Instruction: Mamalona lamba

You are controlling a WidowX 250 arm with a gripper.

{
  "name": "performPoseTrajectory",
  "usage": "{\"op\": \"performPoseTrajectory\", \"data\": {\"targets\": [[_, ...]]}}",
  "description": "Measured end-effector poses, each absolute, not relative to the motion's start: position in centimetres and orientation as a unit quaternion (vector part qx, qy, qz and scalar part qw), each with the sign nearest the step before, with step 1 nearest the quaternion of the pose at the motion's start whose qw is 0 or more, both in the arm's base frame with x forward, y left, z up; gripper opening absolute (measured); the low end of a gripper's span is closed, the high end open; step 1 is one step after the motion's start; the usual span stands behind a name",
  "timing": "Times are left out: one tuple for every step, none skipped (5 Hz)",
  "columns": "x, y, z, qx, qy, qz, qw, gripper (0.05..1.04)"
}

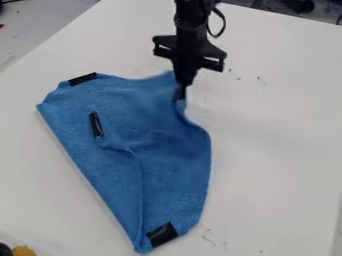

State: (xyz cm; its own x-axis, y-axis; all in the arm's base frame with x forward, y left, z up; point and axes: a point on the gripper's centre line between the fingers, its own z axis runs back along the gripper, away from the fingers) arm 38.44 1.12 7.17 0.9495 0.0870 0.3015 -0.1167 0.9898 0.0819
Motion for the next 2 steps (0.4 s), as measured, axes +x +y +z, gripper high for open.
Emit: {"op": "performPoseTrajectory", "data": {"targets": [[36.1,4.0,8.8,0.066,-0.174,0.102,0.977,0.055],[33.6,7.7,8.1,0.062,-0.178,0.166,0.968,0.055]]}}
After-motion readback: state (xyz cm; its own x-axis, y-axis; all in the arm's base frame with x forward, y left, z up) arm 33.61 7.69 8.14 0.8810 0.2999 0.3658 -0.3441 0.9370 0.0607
